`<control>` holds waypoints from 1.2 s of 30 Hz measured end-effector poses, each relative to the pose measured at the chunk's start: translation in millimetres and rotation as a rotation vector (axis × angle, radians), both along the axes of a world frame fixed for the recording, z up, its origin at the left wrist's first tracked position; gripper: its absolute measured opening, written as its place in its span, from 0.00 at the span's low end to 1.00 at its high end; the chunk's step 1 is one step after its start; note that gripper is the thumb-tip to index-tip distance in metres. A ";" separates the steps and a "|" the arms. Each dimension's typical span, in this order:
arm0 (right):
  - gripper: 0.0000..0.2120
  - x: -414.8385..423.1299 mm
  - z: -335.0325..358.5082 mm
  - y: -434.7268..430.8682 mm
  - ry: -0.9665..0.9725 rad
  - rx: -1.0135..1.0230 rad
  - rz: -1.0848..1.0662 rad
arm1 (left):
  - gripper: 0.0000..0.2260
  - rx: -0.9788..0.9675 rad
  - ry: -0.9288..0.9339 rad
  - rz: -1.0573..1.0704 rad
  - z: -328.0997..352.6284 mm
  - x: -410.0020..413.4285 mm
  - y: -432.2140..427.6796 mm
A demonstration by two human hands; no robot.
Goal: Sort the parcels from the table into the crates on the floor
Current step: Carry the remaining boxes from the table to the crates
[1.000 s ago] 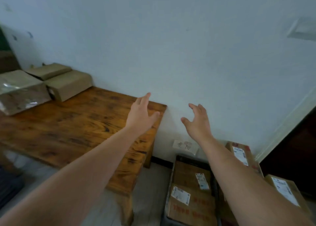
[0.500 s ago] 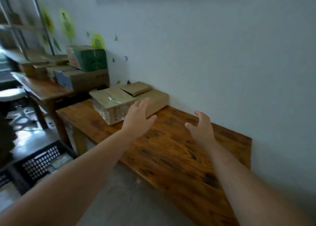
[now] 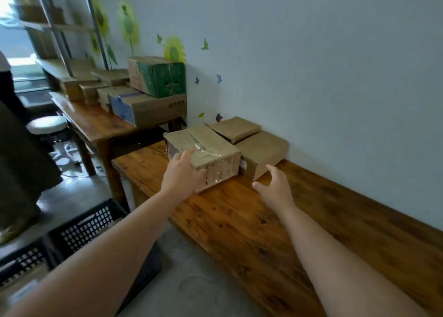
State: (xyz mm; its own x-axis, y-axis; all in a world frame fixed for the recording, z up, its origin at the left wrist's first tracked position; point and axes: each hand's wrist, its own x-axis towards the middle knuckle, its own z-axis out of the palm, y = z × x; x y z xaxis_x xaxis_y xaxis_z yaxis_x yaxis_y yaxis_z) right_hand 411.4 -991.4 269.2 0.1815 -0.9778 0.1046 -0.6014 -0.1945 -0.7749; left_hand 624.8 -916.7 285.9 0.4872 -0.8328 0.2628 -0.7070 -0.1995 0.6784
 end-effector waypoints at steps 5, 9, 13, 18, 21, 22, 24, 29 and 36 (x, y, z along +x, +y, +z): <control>0.31 50.9 -16.7 -60.0 -0.018 0.063 -0.021 | 0.30 0.043 0.022 0.034 -15.6 54.1 -61.2; 0.32 90.7 -19.1 -104.1 -0.014 0.144 -0.033 | 0.30 0.074 0.042 0.039 -20.2 105.2 -108.1; 0.34 125.4 -25.2 -135.6 -0.008 0.249 -0.062 | 0.30 0.104 0.081 0.048 -25.2 151.7 -144.4; 0.36 163.5 -43.3 -157.7 -0.061 0.333 -0.204 | 0.29 0.151 0.083 -0.017 -36.4 210.0 -190.3; 0.38 187.8 -55.3 -169.6 -0.109 0.347 -0.332 | 0.29 0.196 0.090 -0.084 -44.8 247.1 -221.1; 0.38 198.7 -60.1 -172.1 -0.140 0.358 -0.380 | 0.29 0.216 0.089 -0.118 -49.2 260.6 -231.1; 0.38 216.8 -67.0 -172.3 -0.201 0.376 -0.468 | 0.29 0.245 0.074 -0.183 -57.1 282.6 -247.7; 0.39 255.3 -76.7 -172.8 -0.295 0.389 -0.663 | 0.30 0.330 0.075 -0.303 -74.4 325.5 -279.9; 0.31 270.8 -84.4 -154.1 -0.275 0.559 -0.842 | 0.34 0.477 0.228 -0.431 -93.7 344.8 -295.0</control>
